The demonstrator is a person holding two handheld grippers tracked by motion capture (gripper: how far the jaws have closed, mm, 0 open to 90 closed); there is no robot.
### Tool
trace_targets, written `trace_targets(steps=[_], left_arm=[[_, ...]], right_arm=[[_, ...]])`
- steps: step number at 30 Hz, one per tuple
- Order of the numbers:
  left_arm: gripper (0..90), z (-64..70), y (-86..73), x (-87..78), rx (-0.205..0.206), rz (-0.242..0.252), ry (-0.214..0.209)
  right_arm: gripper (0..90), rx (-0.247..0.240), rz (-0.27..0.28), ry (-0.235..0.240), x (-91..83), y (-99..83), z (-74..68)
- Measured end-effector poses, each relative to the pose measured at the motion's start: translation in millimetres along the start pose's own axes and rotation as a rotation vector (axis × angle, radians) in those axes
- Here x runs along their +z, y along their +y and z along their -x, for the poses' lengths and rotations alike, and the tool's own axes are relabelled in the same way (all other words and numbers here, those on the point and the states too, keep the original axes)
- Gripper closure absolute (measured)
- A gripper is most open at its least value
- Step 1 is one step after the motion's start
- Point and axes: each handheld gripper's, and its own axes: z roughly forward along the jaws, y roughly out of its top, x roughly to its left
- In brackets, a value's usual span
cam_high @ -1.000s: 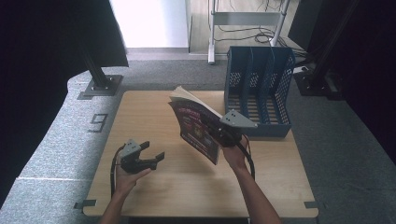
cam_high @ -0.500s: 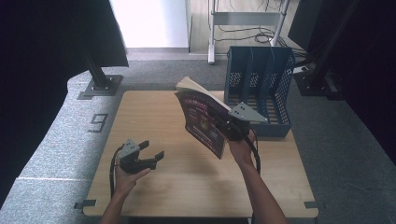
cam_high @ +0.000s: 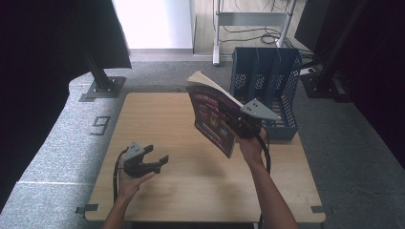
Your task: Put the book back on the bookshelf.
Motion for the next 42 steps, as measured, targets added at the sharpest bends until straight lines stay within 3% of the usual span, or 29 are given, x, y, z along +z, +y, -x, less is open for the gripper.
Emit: trace_targets(steps=[42], left_arm=[[17.7,-2.2,0.8,0.1,-0.035,0.002,-0.023]], right_arm=[[82.0,0.006,0.02,-0.124,-13.4,15.4,33.7]])
